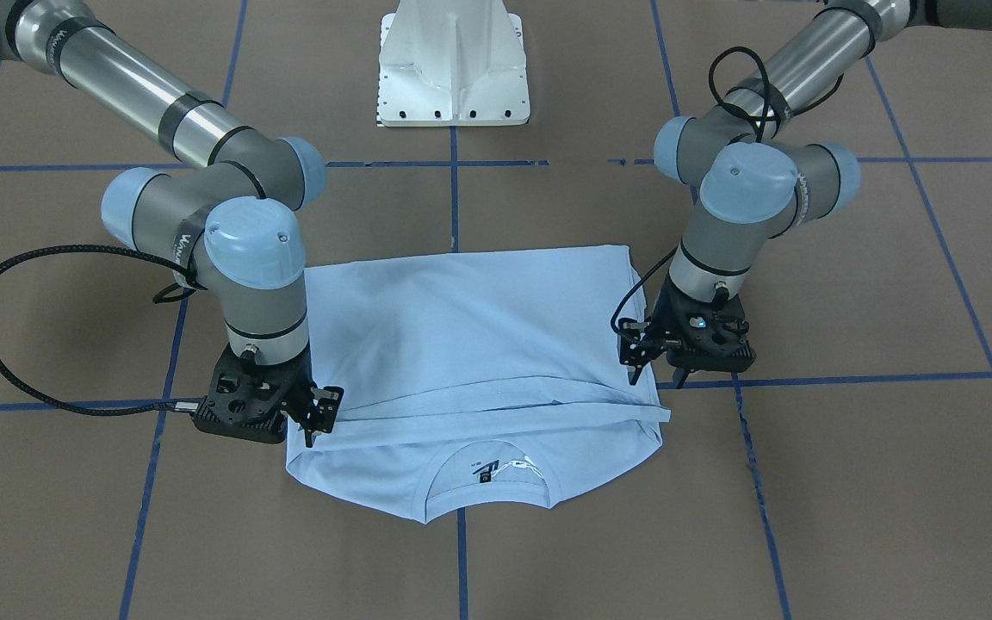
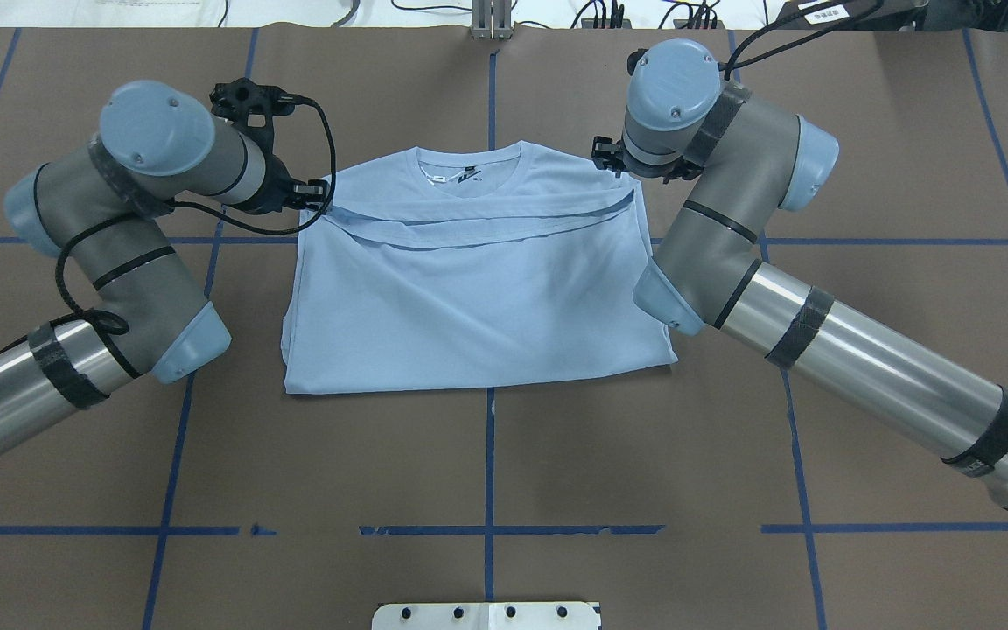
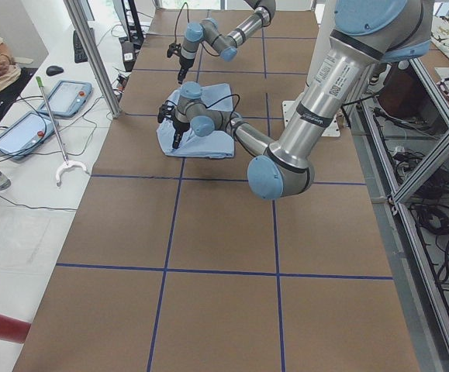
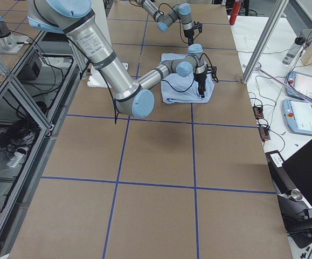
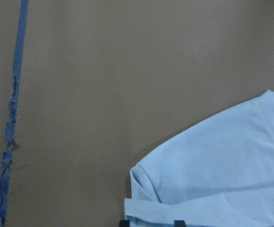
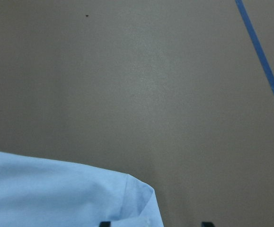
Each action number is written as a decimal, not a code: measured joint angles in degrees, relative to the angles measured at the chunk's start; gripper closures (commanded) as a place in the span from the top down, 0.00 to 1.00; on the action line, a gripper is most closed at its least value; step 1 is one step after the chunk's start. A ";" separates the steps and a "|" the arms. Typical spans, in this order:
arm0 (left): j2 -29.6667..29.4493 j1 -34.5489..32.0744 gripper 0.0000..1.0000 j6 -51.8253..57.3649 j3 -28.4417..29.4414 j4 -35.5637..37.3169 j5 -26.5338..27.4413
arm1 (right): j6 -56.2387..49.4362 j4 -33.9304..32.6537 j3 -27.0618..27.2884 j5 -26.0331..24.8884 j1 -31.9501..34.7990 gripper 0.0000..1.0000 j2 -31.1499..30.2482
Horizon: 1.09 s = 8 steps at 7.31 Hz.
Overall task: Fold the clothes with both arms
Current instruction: 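Release the hem near the collar and draw the left gripper back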
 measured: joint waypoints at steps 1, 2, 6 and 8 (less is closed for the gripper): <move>3.12 1.83 1.00 -1.93 -3.89 -0.44 -0.57 | -0.30 0.07 0.08 0.03 0.00 1.00 -0.02; 6.06 4.45 1.00 -4.91 -7.44 -1.23 -0.61 | -0.28 0.10 0.11 0.00 -0.01 1.00 -0.04; 13.23 12.11 0.67 -11.54 -11.80 -5.44 2.36 | -0.13 0.15 0.14 -0.35 -0.07 1.00 -0.21; 14.02 13.37 0.52 -11.90 -12.21 -5.85 2.59 | -0.13 0.19 0.14 -0.39 -0.13 1.00 -0.37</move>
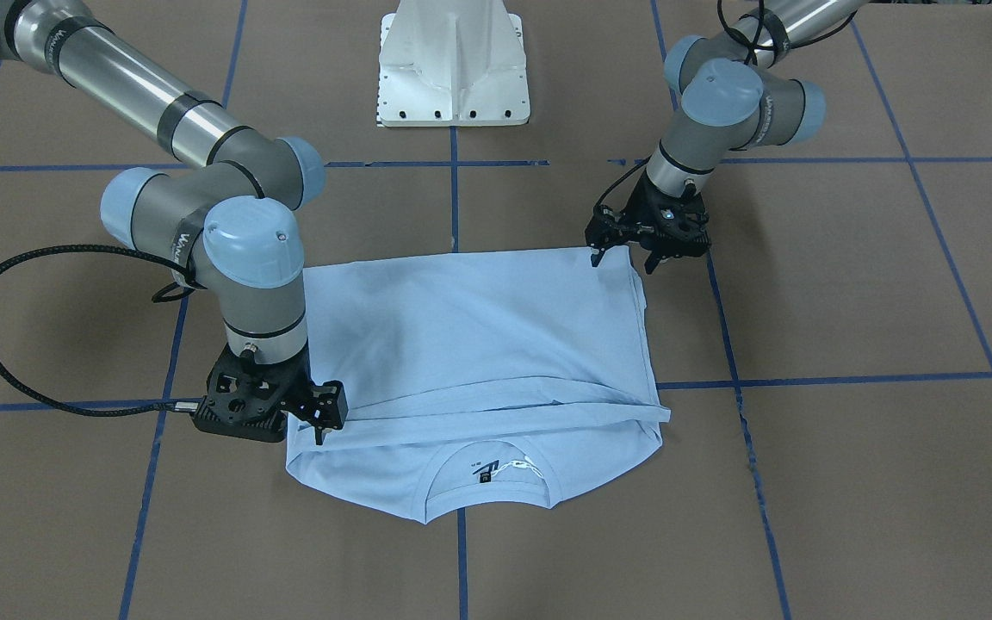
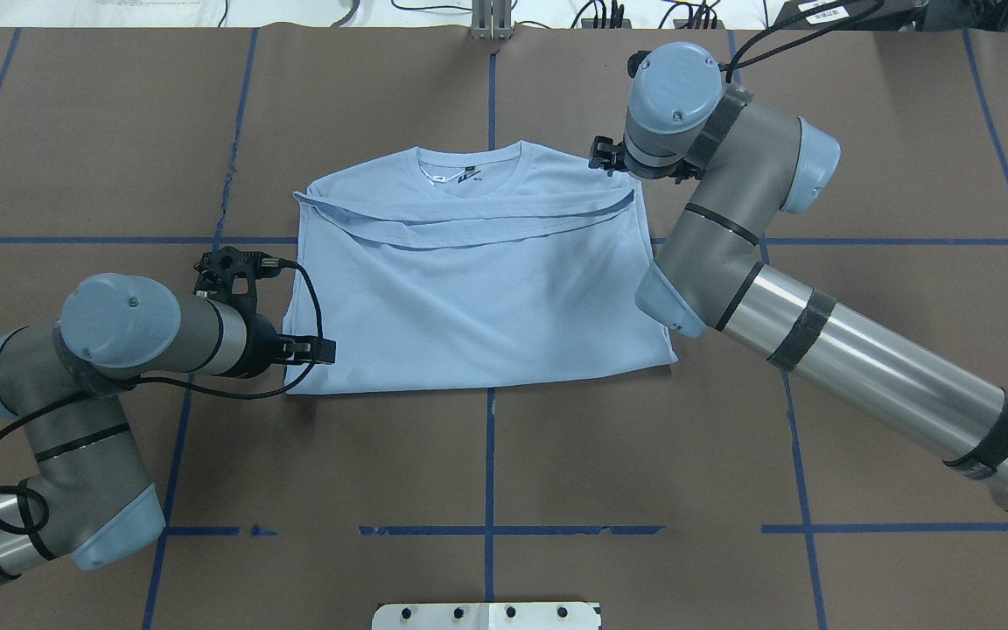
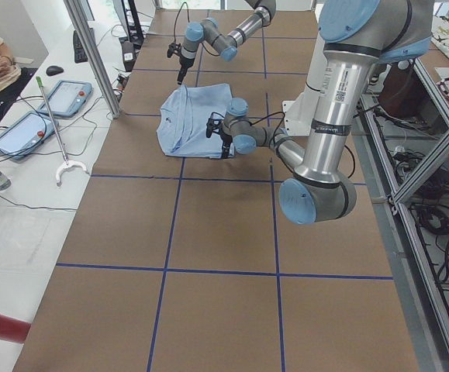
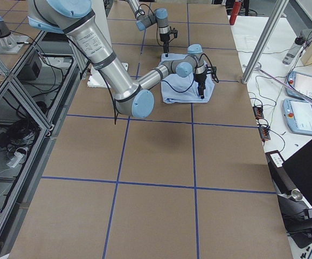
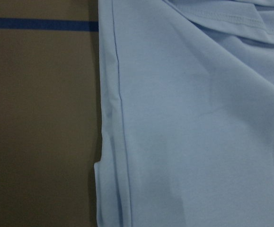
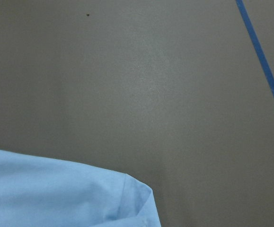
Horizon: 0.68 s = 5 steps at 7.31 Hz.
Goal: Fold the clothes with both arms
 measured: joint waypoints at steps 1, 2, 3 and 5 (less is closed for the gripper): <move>0.07 0.50 0.51 -0.07 -0.15 -0.01 0.00 | 0.00 0.01 0.00 0.00 -0.02 1.00 -0.06; 0.13 0.97 0.30 -0.10 -0.41 0.04 -0.04 | 0.00 0.01 0.00 0.00 -0.03 1.00 -0.07; 0.16 1.26 0.00 -0.11 -0.67 0.14 -0.08 | 0.00 0.01 0.00 0.00 -0.03 1.00 -0.07; 1.42 1.37 0.00 -0.08 -1.82 0.30 -0.13 | -0.03 0.01 0.00 -0.01 -0.03 1.00 -0.08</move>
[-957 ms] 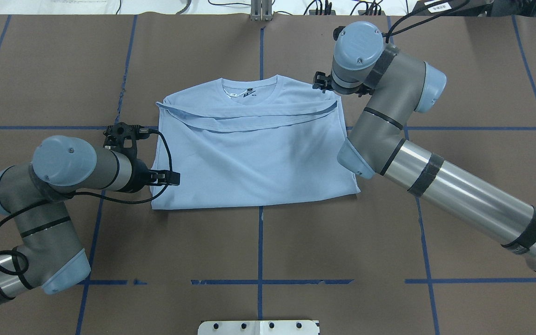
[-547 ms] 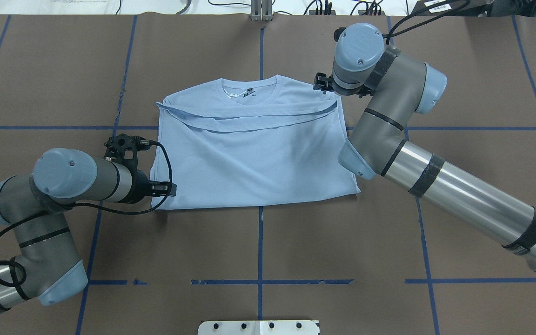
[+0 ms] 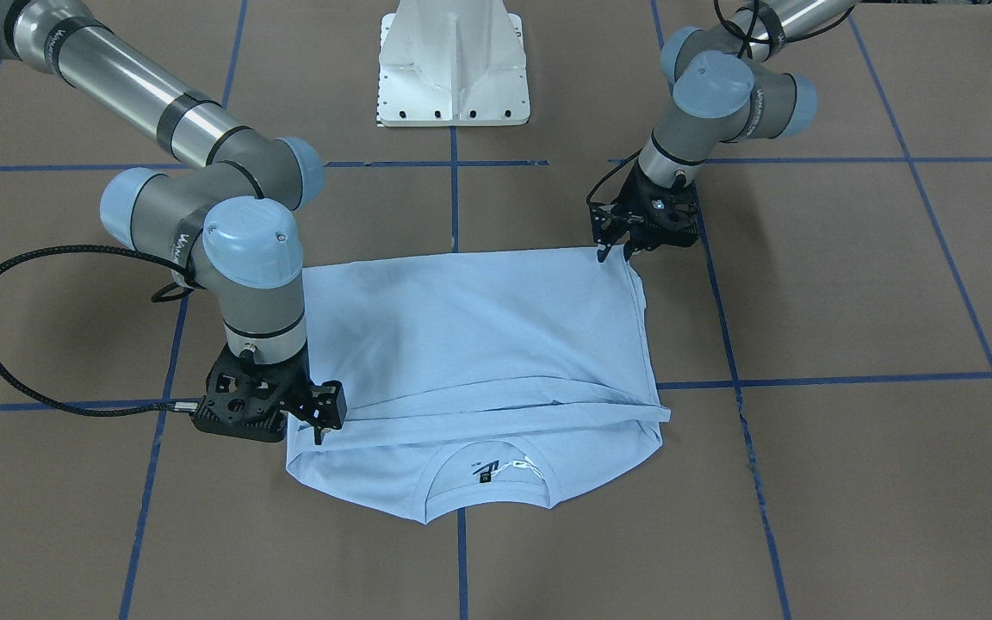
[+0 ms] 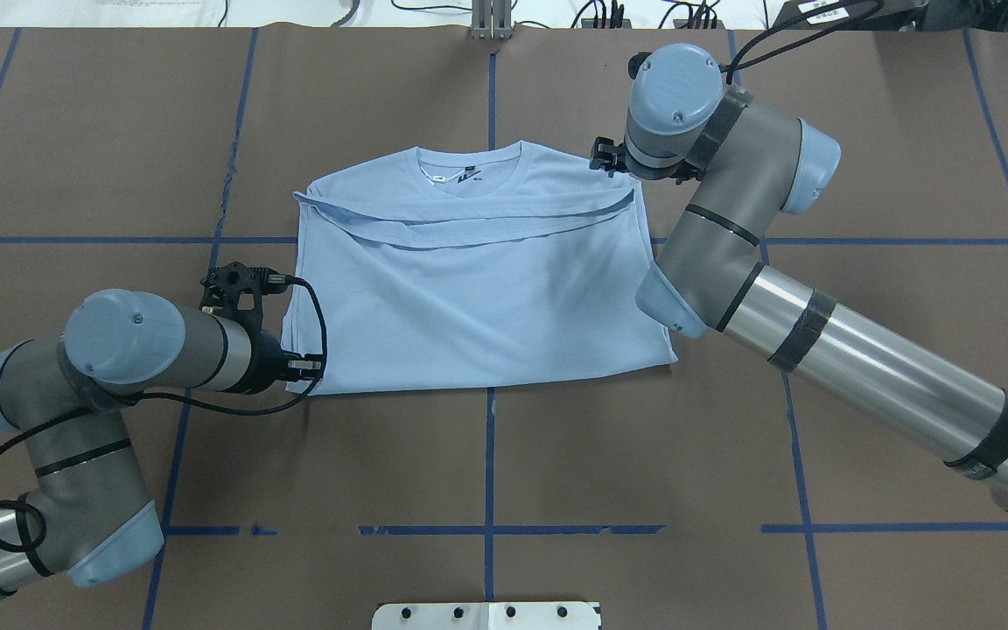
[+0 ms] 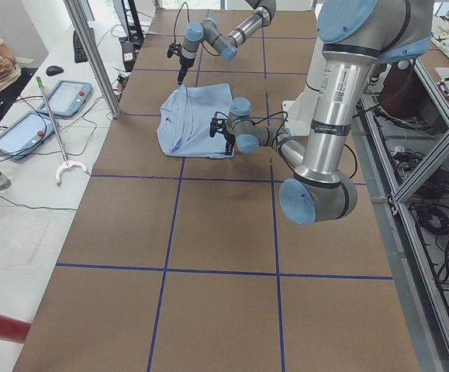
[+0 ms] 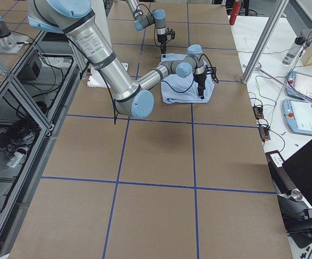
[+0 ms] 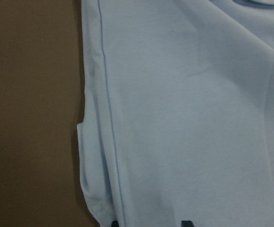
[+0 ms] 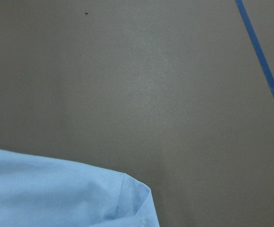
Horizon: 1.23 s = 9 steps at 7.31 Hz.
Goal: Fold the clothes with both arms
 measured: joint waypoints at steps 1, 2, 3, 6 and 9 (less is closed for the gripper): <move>2.47 0.02 0.00 0.20 -1.98 0.02 -0.02 | 0.05 0.00 0.00 0.00 -0.08 1.00 0.03; 5.07 0.04 0.00 0.51 -3.77 0.01 0.02 | 0.14 0.00 0.00 0.00 -0.14 1.00 0.05; 6.41 0.10 0.00 0.75 -4.39 0.03 0.04 | 0.18 0.00 0.00 0.00 -0.21 1.00 0.05; 6.11 -4.55 0.00 9.01 -1.71 0.32 -0.03 | 0.11 0.00 0.00 0.00 -0.26 1.00 0.09; -2.79 -16.76 0.00 22.28 10.91 0.52 -0.17 | 0.28 0.02 0.00 0.00 -0.26 1.00 0.31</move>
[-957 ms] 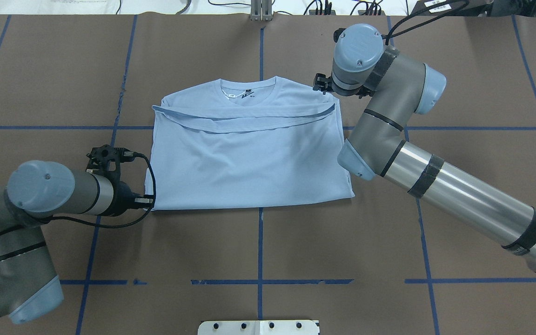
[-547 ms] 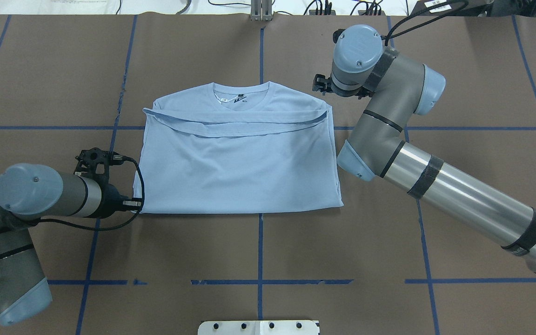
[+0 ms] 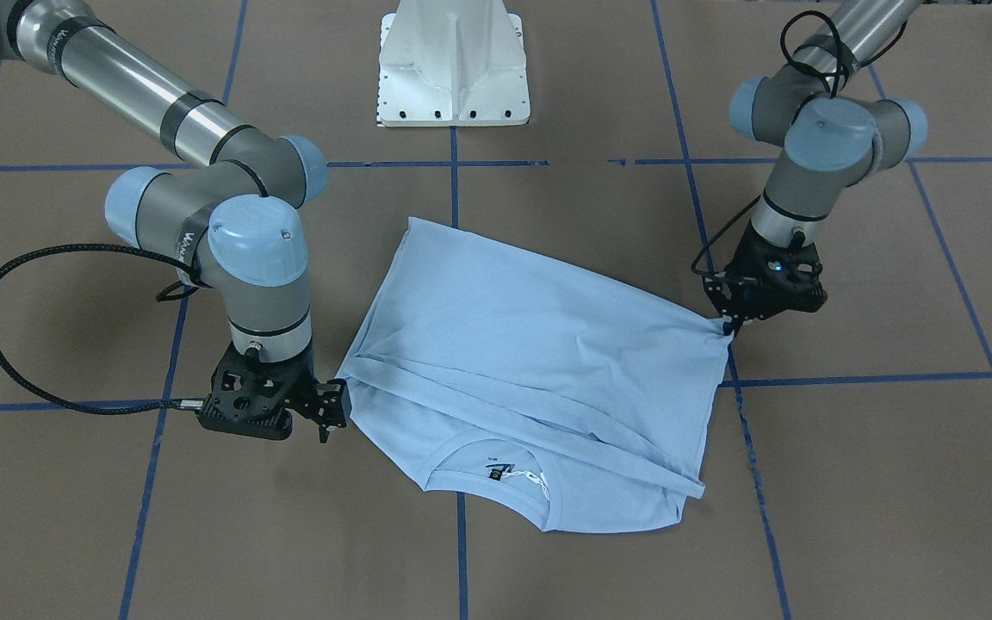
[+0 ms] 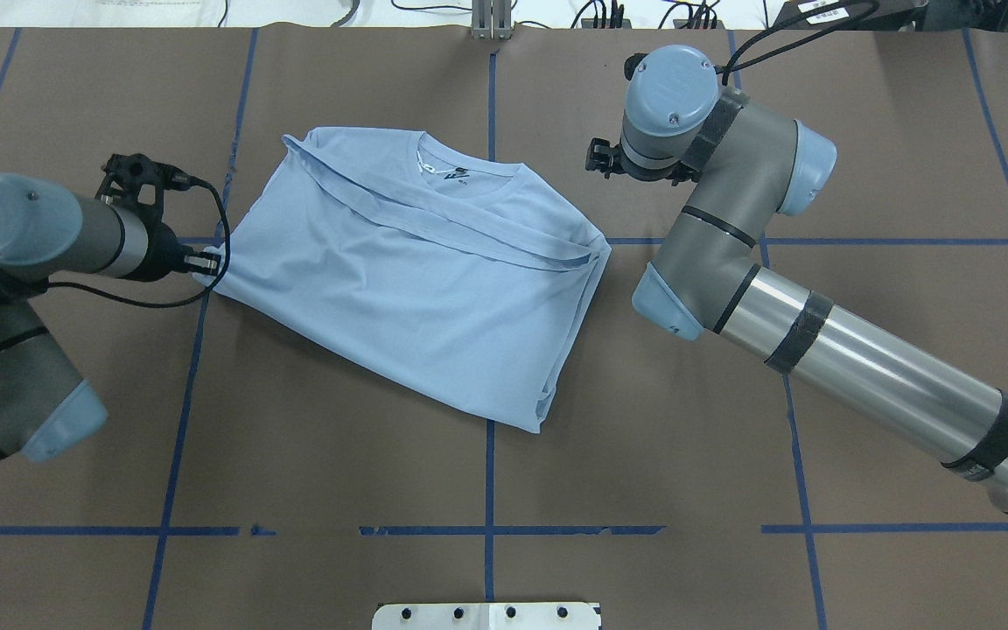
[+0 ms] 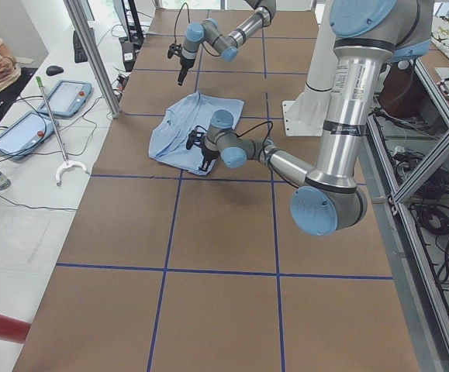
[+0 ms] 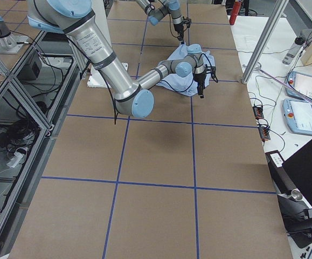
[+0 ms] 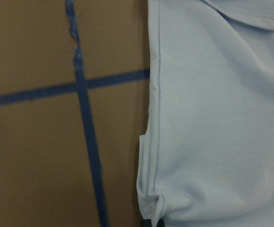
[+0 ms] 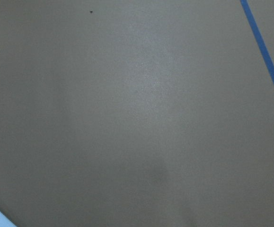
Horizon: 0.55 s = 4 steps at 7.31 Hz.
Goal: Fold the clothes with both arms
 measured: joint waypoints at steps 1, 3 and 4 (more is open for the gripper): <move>-5.00 -2.77 0.00 2.43 6.86 -0.22 0.05 | 0.01 -0.01 0.00 0.00 0.00 1.00 0.08; -13.93 -8.21 0.00 8.98 19.99 -0.80 0.63 | 0.00 -0.01 0.02 0.00 0.00 1.00 0.26; -17.35 -10.12 0.09 11.61 25.23 -0.97 2.63 | -0.04 0.04 0.06 0.00 0.00 1.00 0.29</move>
